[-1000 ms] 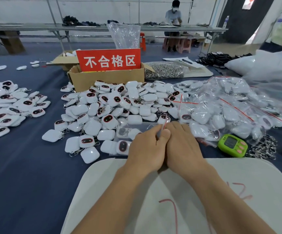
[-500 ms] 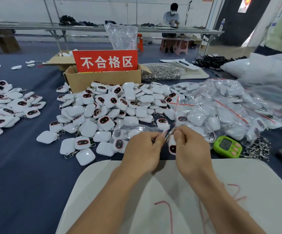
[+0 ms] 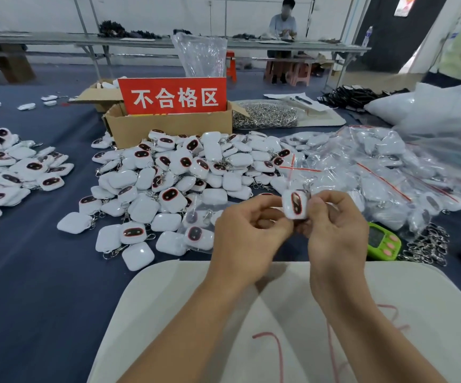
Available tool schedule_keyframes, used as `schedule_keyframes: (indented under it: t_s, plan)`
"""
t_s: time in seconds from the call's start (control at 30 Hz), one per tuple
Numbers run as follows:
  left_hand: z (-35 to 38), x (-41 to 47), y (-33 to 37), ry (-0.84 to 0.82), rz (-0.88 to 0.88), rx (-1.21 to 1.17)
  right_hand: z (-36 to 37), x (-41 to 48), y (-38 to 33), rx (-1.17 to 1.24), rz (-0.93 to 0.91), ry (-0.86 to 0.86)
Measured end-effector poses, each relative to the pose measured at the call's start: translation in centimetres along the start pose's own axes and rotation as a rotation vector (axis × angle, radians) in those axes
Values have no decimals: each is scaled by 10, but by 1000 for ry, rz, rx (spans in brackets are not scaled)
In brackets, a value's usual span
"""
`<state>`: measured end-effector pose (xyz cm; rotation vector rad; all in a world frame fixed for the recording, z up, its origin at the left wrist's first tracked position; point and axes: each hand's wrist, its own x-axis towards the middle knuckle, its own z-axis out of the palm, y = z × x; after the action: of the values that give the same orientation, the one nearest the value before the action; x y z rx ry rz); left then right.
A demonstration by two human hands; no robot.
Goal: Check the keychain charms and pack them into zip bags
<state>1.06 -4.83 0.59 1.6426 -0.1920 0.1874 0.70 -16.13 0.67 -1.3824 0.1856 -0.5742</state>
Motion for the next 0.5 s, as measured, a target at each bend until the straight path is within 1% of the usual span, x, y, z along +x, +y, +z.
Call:
schedule_keyframes:
  t_s: [0.03, 0.1, 0.17, 0.23, 0.3, 0.33, 0.4, 0.5]
  plan:
    - [-1, 2, 1, 20, -38, -107, 1, 0, 0, 49, 45, -17]
    - [-4, 5, 0, 56, -63, -200, 1, -1, -2, 118, 132, -47]
    - [-7, 7, -2, 30, -38, -220, 0, 0, -3, 166, 194, -30]
    - [-9, 5, -2, -40, 7, -219, -4, 2, -3, 215, 233, 12]
    - [-11, 4, -1, -102, 48, -154, -6, 1, -2, 221, 251, 32]
    - [-10, 3, 0, -106, 58, -127, -6, 1, -1, 224, 261, 23]
    - [-11, 3, 3, -60, 51, -142, -5, -1, -1, 244, 287, -25]
    - [-14, 7, 8, 24, -67, -241, -6, 0, -6, 245, 333, -110]
